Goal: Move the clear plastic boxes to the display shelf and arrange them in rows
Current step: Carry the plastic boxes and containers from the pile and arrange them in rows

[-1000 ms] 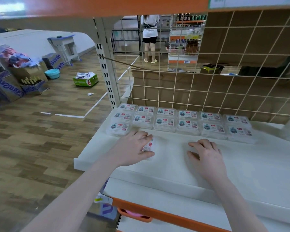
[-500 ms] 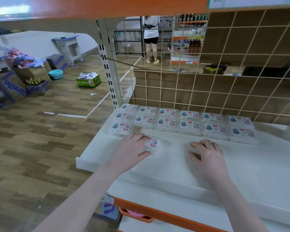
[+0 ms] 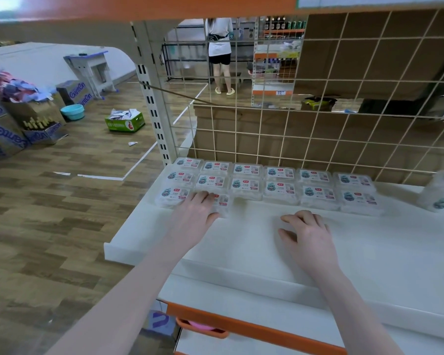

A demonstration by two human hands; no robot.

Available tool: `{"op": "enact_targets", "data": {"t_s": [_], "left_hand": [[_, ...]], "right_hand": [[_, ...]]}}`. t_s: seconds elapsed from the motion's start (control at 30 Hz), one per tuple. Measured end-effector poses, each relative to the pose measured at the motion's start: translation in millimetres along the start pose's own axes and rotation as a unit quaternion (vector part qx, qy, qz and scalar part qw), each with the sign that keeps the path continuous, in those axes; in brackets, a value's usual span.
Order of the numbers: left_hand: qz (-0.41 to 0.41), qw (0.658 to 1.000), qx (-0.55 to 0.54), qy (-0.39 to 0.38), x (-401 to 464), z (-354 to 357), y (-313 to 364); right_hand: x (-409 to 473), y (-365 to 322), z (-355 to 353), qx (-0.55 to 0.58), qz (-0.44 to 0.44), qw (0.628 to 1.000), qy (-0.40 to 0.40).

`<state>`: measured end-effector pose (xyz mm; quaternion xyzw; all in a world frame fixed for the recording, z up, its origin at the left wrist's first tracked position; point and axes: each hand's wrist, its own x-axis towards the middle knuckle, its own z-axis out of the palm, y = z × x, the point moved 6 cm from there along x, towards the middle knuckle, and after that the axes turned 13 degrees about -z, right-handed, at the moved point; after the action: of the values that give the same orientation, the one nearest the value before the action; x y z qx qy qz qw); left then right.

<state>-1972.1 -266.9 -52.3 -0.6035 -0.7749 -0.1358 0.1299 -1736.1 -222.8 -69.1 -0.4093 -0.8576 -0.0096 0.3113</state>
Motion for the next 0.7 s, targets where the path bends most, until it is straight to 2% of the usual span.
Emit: {"op": "enact_targets", "data": {"t_s": [0.27, 0.43, 0.7], "left_hand": [[-0.017, 1.000, 0.004, -0.016, 2, 6, -3], [-0.053, 0.999, -0.007, -0.003, -4, -2, -4], [-0.102, 0.994, -0.020, -0.035, -7, -5, -3]], "right_hand": [[1, -2, -1, -0.015, -0.004, 1.000, -0.006], [0, -2, 0, -0.010, 0.002, 1.000, -0.015], [0, -4, 0, -0.016, -0.001, 0.999, -0.039]]}}
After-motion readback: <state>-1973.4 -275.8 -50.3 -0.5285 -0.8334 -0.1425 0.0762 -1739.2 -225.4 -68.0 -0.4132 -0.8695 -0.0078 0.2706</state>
